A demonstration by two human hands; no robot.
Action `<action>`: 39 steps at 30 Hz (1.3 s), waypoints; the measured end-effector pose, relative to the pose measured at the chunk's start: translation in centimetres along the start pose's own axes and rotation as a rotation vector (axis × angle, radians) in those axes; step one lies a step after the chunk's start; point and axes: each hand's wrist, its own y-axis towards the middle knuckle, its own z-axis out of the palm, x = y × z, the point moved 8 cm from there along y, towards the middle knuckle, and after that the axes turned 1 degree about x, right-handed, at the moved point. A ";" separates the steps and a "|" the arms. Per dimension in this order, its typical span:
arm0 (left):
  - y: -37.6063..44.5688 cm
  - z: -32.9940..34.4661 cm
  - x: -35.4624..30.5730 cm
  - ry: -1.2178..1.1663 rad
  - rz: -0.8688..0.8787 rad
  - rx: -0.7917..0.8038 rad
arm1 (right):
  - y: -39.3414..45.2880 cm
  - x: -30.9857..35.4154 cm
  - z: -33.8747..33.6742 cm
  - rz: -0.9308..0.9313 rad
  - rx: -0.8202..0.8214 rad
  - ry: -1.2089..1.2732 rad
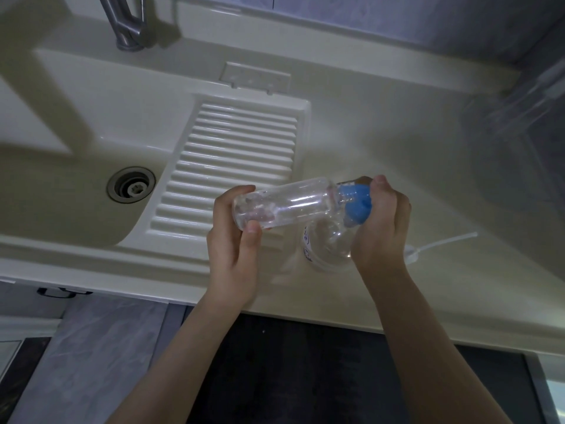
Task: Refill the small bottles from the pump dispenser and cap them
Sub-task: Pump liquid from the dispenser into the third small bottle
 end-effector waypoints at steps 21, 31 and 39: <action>0.1 -0.1 0.1 -0.009 0.002 -0.008 | -0.4 0.2 -0.4 -0.041 -0.056 0.051; 0.2 0.3 0.0 -0.010 0.011 0.021 | -0.8 0.4 -0.6 -0.052 -0.088 0.088; -0.7 0.7 -0.3 0.010 -0.017 0.110 | -0.9 0.2 -0.6 -0.030 -0.073 0.111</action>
